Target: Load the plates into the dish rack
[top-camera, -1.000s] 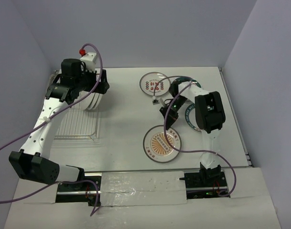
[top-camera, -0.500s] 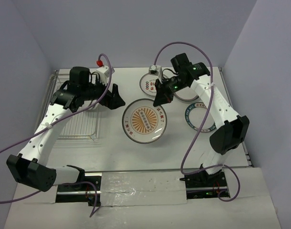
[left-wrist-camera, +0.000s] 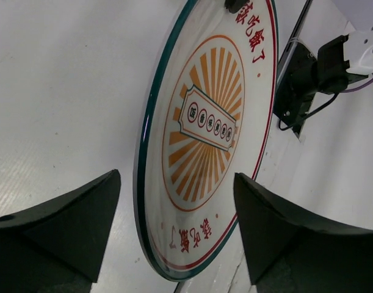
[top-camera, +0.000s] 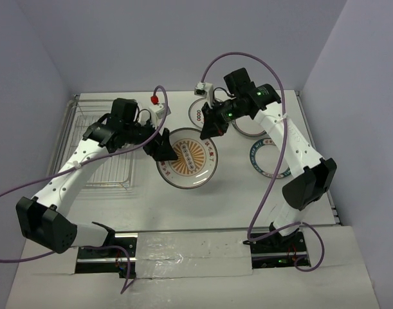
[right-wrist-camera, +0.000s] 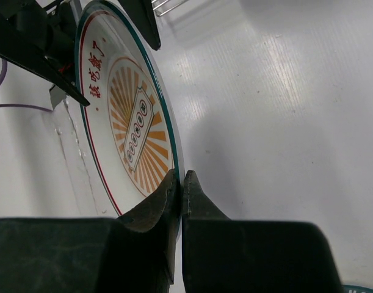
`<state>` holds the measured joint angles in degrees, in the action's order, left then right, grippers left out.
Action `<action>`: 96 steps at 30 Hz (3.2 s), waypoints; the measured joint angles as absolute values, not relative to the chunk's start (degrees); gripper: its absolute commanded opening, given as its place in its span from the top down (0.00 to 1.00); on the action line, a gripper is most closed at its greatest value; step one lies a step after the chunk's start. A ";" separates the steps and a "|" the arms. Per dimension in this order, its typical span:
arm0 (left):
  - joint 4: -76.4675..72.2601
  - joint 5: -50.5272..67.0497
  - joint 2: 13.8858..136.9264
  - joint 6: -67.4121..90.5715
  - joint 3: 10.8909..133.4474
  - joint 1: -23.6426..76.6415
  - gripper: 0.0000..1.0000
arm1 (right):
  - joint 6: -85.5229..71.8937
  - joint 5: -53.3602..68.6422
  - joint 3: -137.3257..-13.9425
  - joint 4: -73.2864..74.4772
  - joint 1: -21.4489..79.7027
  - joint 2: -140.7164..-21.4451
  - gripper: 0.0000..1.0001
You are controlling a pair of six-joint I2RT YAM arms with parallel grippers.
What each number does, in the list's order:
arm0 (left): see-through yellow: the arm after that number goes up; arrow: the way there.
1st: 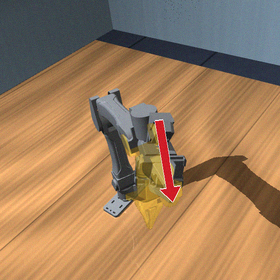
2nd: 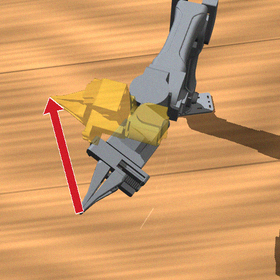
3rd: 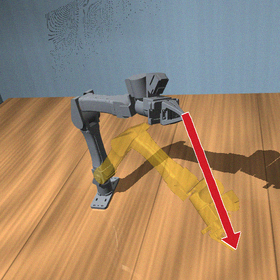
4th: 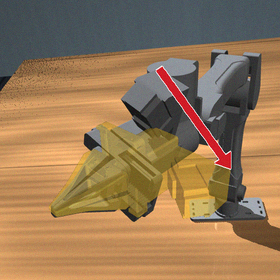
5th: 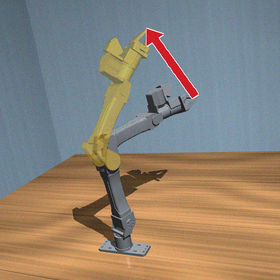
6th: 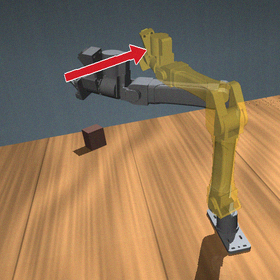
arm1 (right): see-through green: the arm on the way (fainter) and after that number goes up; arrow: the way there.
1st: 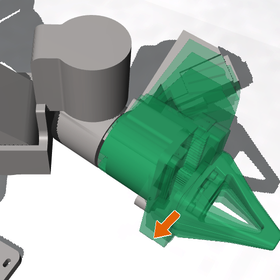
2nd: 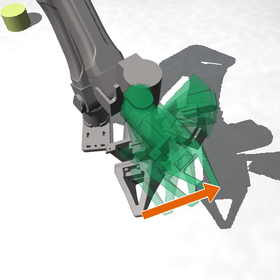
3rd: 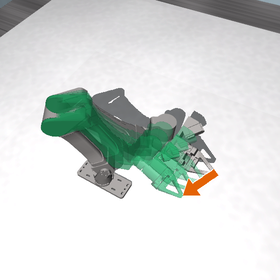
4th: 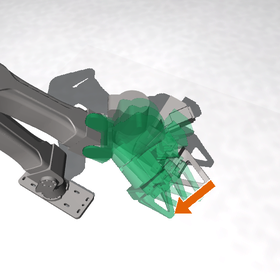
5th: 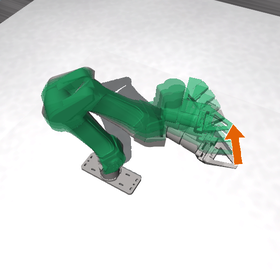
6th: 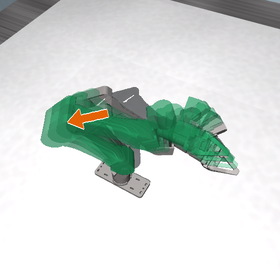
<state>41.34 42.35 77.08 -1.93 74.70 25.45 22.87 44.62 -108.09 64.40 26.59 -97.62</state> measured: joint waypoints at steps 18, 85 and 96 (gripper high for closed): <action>42.24 38.00 77.06 6.46 83.11 12.29 1.00 | 11.97 44.34 -108.14 55.66 26.24 -94.08 0.00; 32.29 -23.97 89.93 -5.02 82.26 8.97 0.39 | -3.27 36.91 -94.50 37.98 11.92 -99.59 0.00; 34.83 -16.10 86.61 0.91 86.50 9.30 0.12 | -21.91 24.23 -85.21 29.87 11.90 -101.95 0.09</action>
<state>34.83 -16.10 86.61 0.91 86.50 9.30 -21.91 24.23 -85.21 29.87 11.90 -101.95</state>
